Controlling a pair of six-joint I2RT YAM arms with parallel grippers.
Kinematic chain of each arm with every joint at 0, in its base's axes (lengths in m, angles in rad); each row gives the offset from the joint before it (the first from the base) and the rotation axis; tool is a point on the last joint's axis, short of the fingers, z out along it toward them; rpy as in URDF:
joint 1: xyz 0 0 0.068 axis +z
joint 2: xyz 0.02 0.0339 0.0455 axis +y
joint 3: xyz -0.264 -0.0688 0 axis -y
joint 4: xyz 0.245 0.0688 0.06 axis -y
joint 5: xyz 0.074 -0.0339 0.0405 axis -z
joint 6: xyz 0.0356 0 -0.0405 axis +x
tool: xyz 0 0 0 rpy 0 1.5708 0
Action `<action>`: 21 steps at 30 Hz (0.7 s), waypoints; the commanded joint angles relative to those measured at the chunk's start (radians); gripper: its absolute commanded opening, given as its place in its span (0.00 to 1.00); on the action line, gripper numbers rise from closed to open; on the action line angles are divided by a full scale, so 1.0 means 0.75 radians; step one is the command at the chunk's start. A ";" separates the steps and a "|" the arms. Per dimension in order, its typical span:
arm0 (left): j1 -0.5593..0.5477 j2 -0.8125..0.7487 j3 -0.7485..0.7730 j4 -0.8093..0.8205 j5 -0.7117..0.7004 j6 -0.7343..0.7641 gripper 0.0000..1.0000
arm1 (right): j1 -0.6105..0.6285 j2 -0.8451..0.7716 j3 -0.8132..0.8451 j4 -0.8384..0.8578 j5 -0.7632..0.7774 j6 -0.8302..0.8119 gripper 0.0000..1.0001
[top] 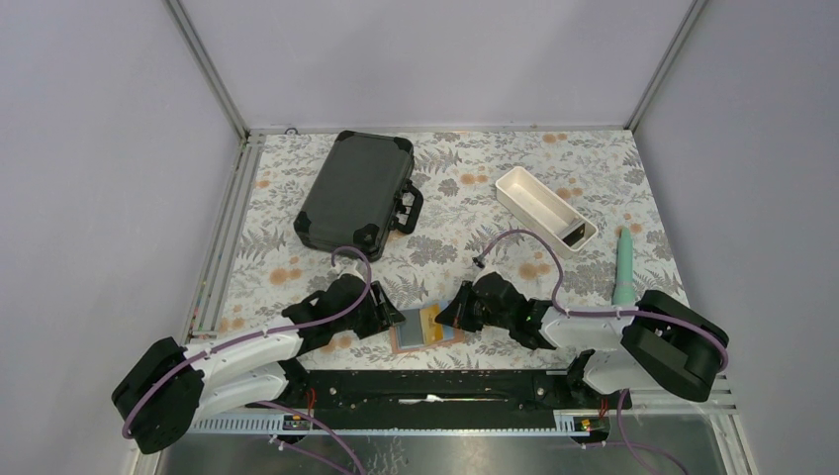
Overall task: Put the credit cards into the card holder
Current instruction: Insert the credit card into the card holder.
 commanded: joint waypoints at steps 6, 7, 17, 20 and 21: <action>-0.013 0.024 -0.032 0.001 -0.027 -0.003 0.51 | 0.022 0.057 -0.028 0.089 0.008 -0.020 0.00; -0.012 0.025 -0.034 0.002 -0.027 -0.003 0.50 | 0.024 0.068 -0.031 0.107 0.001 -0.020 0.00; -0.015 0.043 -0.044 0.010 -0.030 0.002 0.39 | 0.038 0.121 -0.032 0.155 0.019 -0.030 0.00; -0.015 0.057 -0.042 0.010 -0.028 0.007 0.36 | 0.041 0.133 -0.027 0.153 0.026 -0.024 0.00; -0.015 0.060 -0.042 0.012 -0.028 0.007 0.35 | 0.043 0.138 -0.027 0.152 0.033 -0.020 0.00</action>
